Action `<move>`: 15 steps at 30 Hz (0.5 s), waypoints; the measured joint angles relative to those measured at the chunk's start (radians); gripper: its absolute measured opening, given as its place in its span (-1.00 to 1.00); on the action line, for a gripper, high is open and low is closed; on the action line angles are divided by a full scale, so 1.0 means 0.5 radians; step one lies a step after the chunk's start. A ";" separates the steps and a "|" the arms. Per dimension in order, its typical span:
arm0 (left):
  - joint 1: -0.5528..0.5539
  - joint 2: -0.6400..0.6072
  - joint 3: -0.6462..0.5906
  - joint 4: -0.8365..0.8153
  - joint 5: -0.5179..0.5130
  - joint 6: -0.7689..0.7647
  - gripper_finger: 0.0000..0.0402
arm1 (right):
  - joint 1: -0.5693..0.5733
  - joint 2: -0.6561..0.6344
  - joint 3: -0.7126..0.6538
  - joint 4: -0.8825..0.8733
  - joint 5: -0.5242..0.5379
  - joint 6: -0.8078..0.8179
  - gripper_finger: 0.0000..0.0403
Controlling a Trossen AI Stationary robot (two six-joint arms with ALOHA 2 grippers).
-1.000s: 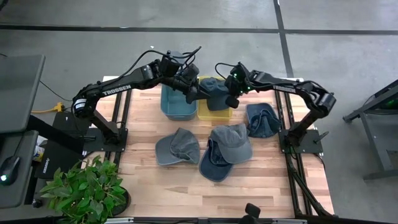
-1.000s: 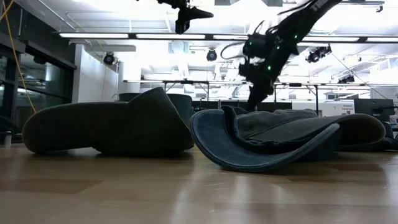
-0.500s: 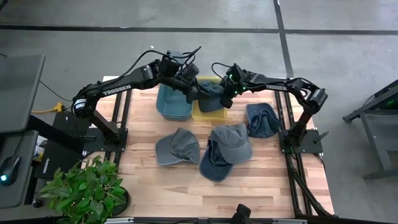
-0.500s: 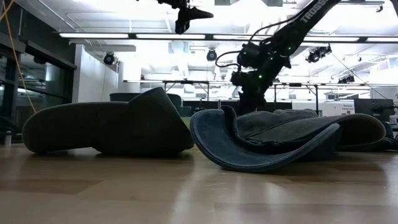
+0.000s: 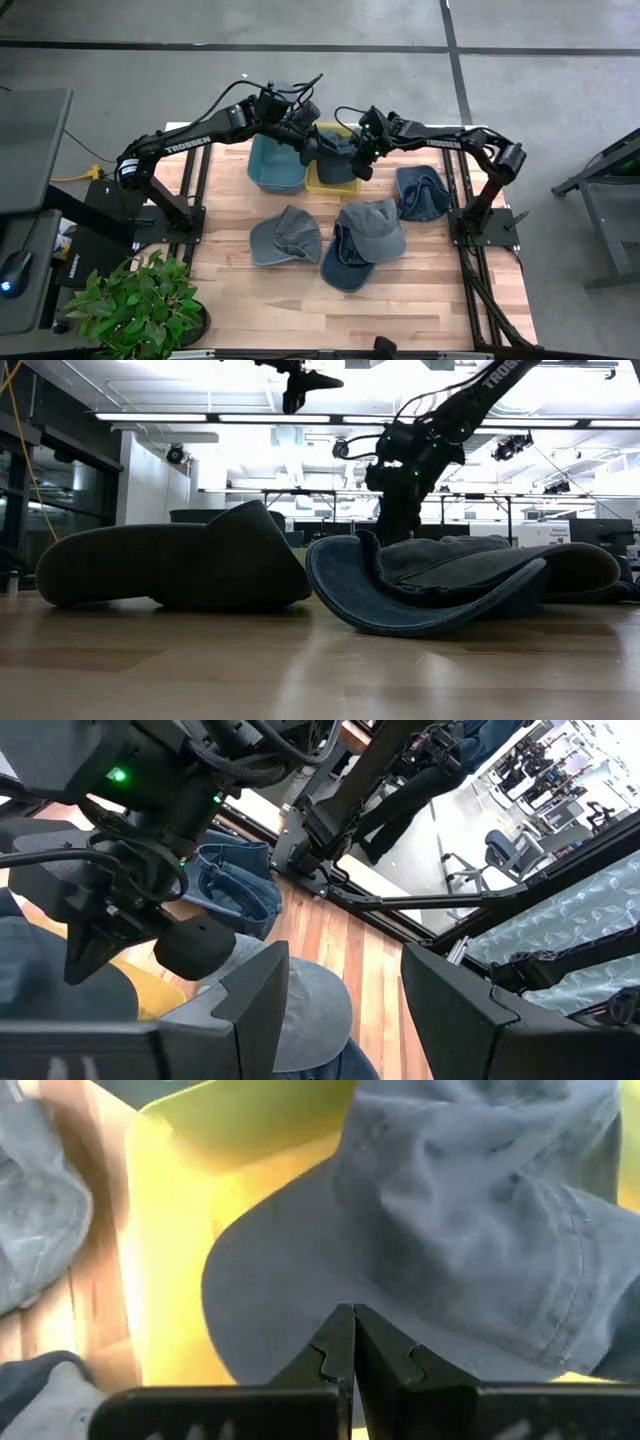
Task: Pick & Place hat
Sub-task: Put the left blue cap into the yellow bin, then put the bottom blue cap into the yellow bin
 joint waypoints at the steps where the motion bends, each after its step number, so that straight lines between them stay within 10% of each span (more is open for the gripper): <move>1: 0.000 0.000 0.000 0.001 0.000 0.000 -0.04 | 0.008 -0.009 0.010 -0.031 0.004 0.005 -1.00; 15: 0.000 0.000 0.000 0.044 0.000 -0.002 -0.04 | 0.052 -0.064 0.000 -0.048 0.066 0.114 -1.00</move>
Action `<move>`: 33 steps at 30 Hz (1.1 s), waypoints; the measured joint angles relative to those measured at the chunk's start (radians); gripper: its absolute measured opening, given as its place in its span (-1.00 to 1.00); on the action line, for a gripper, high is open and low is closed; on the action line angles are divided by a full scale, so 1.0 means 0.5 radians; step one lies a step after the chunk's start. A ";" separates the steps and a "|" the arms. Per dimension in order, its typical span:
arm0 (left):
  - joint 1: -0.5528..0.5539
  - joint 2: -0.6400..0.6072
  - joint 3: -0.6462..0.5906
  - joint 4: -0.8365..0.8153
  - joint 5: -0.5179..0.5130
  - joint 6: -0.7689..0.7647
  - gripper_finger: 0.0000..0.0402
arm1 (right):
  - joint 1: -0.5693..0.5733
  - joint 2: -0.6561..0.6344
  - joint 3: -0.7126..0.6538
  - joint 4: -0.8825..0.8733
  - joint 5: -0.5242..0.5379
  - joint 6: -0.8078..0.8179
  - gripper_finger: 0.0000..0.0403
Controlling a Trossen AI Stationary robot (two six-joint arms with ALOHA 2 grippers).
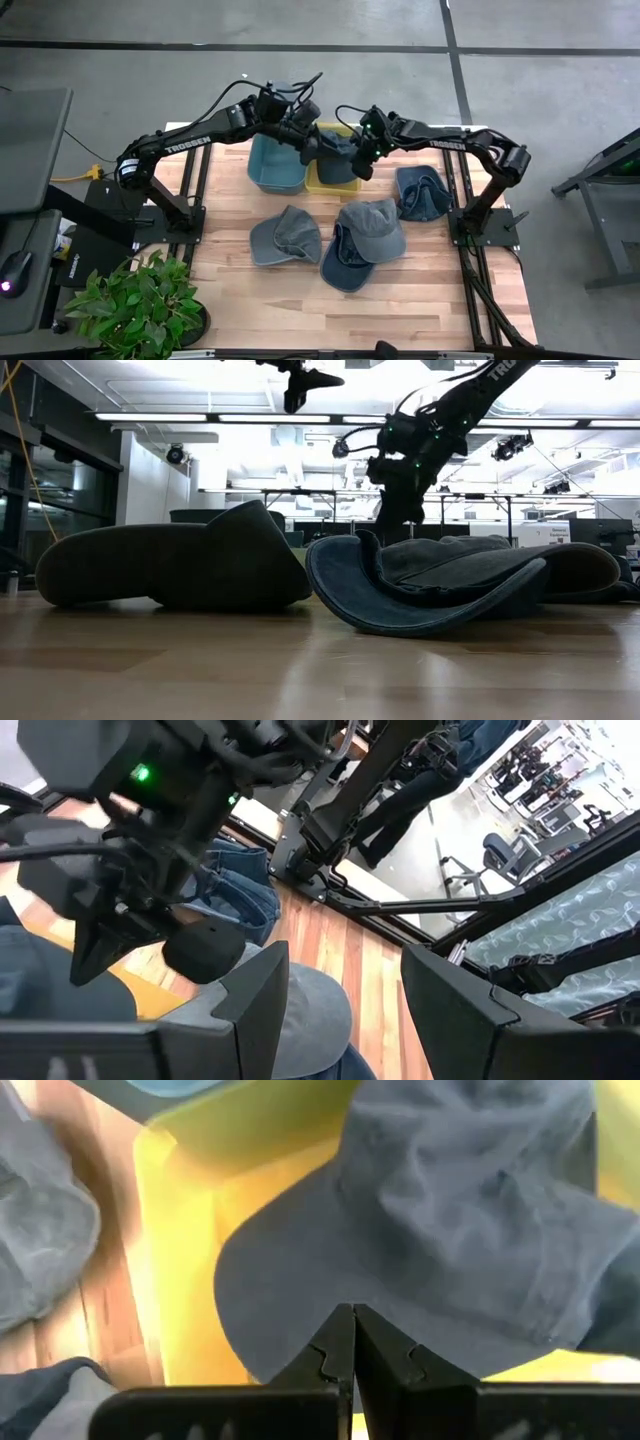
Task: Pick & Place hat
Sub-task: Put the bottom blue cap into the yellow bin
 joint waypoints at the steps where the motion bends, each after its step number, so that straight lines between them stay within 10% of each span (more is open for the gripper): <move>1: 0.000 0.000 0.000 0.011 0.000 0.000 -0.04 | 0.003 0.009 -0.003 -0.005 0.000 0.010 -1.00; 33: 0.000 -0.001 0.000 -0.186 0.016 0.065 -0.04 | 0.204 -0.883 -0.126 -1.090 0.399 0.147 -1.00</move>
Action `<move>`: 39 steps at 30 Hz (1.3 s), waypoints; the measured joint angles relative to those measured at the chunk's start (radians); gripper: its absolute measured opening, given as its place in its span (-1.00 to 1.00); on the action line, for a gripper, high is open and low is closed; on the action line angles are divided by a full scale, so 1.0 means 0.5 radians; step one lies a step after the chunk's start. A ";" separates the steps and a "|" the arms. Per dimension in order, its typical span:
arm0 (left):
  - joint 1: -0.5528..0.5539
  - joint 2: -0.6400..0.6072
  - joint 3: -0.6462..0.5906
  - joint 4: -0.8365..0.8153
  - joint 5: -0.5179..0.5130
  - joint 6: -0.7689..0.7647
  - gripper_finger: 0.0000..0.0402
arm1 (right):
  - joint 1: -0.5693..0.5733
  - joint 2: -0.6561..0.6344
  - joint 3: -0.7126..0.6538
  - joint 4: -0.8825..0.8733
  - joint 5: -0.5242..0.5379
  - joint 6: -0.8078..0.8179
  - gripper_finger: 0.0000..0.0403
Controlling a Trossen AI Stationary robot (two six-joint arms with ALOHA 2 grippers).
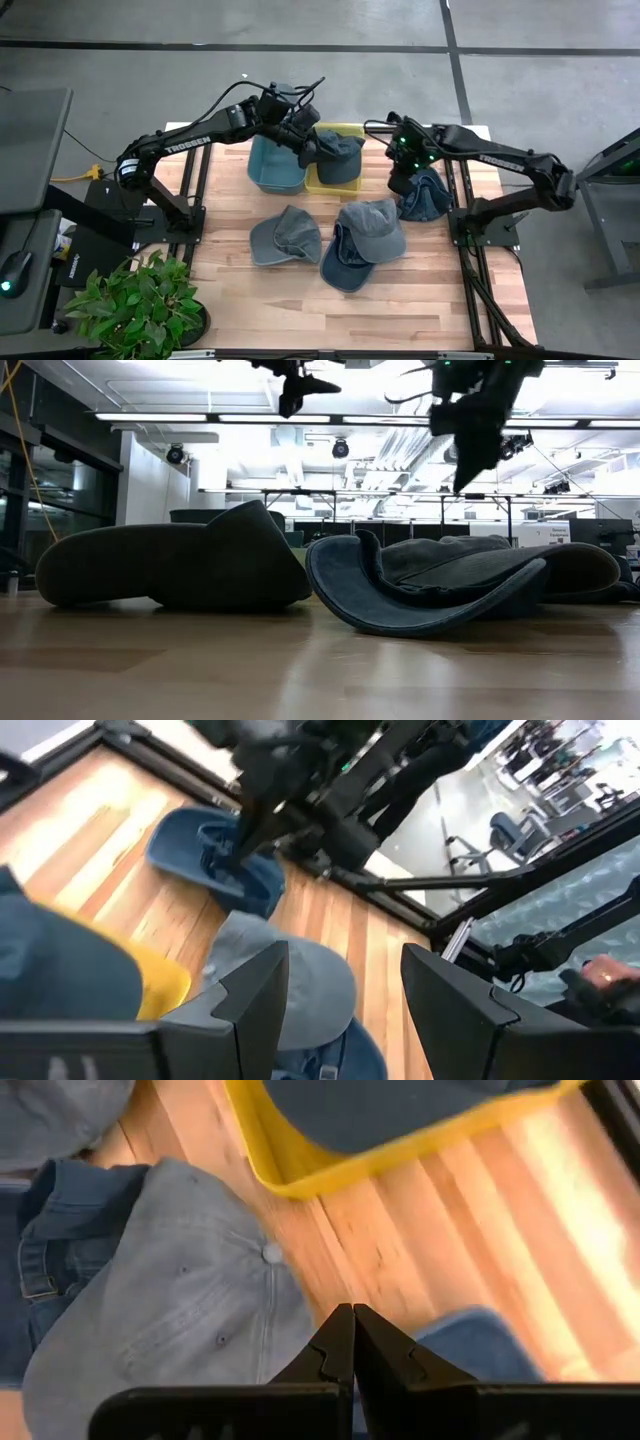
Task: Pick & Place hat
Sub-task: Put the bottom blue cap into the yellow bin
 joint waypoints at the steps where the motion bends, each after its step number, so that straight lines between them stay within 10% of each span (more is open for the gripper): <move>1: -0.001 0.000 0.000 -0.037 -0.013 0.007 -0.04 | 0.000 -0.045 -0.062 0.028 -0.008 0.037 -1.00; 19: -0.417 0.217 0.012 -0.320 -0.339 -0.179 -0.04 | 0.101 -0.781 -0.742 0.375 0.037 0.523 -1.00; 39: -0.632 0.662 -0.018 -0.593 -0.476 -0.730 -0.04 | -0.058 -0.764 -0.746 0.168 0.129 0.371 -1.00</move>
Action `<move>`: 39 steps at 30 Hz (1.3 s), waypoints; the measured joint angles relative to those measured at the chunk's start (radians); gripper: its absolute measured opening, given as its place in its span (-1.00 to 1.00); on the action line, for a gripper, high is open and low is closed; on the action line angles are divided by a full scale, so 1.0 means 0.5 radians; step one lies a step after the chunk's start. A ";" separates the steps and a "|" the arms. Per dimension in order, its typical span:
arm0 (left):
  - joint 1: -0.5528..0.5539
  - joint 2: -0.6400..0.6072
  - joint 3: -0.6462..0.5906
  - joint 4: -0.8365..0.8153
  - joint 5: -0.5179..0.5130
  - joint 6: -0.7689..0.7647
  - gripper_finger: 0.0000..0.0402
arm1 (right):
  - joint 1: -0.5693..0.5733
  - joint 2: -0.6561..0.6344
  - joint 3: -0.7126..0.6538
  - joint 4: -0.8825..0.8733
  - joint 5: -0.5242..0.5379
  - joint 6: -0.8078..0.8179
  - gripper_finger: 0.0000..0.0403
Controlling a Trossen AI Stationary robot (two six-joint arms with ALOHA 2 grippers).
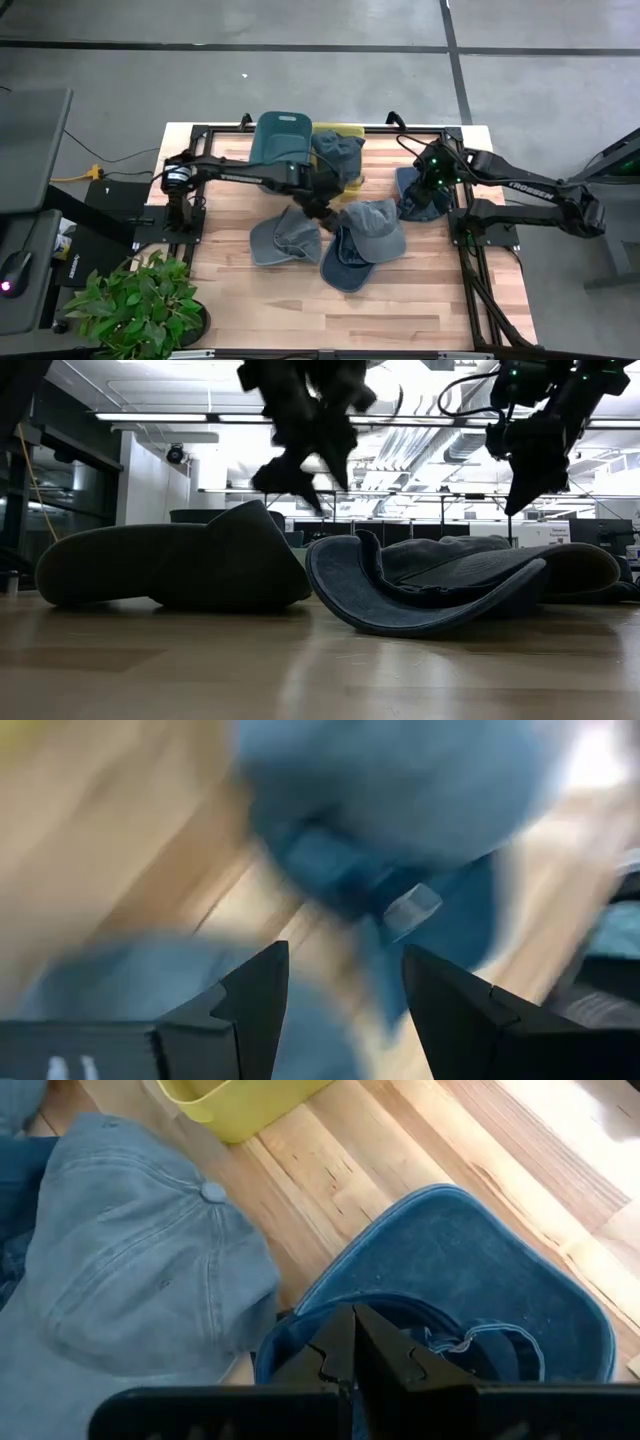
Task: Pick & Place hat
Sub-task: Put the bottom blue cap into the yellow bin
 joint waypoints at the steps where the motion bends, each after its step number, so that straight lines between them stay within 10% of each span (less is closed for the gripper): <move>1: -0.012 0.003 0.002 0.025 0.003 -0.033 -0.04 | -0.008 -0.001 0.000 0.002 -0.011 -0.008 -1.00; 39: -0.129 0.228 0.030 0.249 -0.035 -0.382 0.46 | -0.026 0.000 0.001 0.039 -0.224 -0.111 -1.00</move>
